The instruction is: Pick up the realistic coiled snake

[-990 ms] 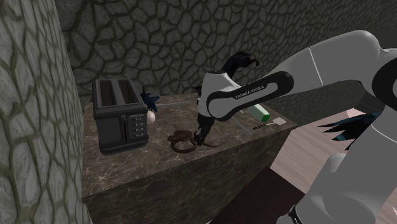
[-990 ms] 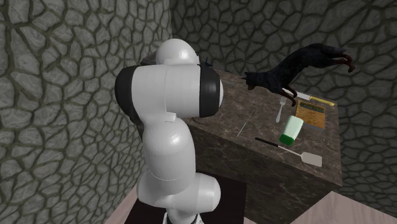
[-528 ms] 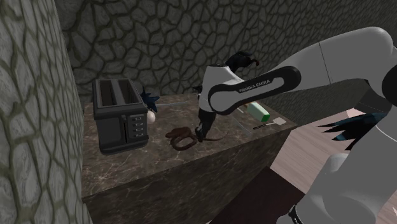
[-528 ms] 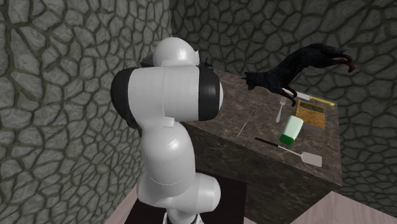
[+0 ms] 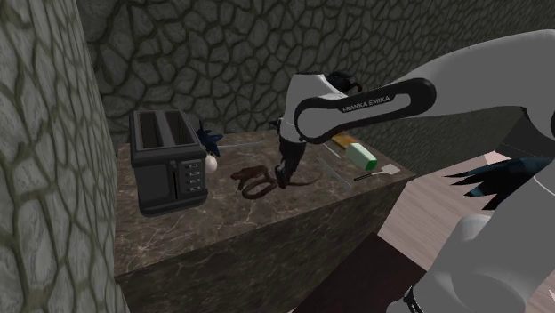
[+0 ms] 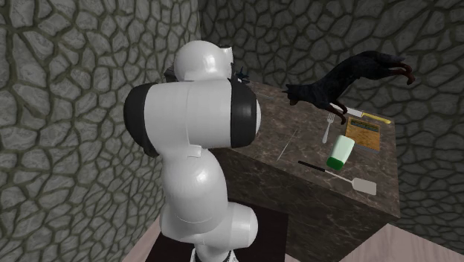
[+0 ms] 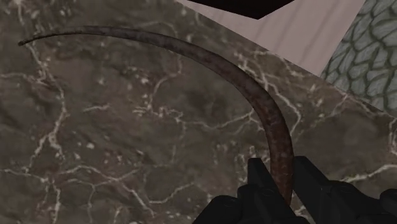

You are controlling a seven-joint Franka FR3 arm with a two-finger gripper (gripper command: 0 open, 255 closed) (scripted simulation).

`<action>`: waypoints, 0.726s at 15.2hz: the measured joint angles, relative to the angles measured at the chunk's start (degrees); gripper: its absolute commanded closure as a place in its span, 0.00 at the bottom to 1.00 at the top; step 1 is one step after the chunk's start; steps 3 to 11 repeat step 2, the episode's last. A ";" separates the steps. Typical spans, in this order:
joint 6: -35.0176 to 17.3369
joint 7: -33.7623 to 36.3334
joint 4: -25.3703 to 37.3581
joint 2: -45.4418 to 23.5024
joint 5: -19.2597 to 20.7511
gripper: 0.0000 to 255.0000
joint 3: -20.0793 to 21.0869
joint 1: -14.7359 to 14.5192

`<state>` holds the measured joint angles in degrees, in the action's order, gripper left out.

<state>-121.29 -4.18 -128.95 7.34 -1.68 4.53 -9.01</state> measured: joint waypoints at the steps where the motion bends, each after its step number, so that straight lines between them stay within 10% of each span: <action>1: 0.75 -0.04 0.57 0.19 0.00 1.00 -0.03 0.02; 11: 1.05 -0.03 0.71 0.35 -0.01 1.00 -0.03 0.02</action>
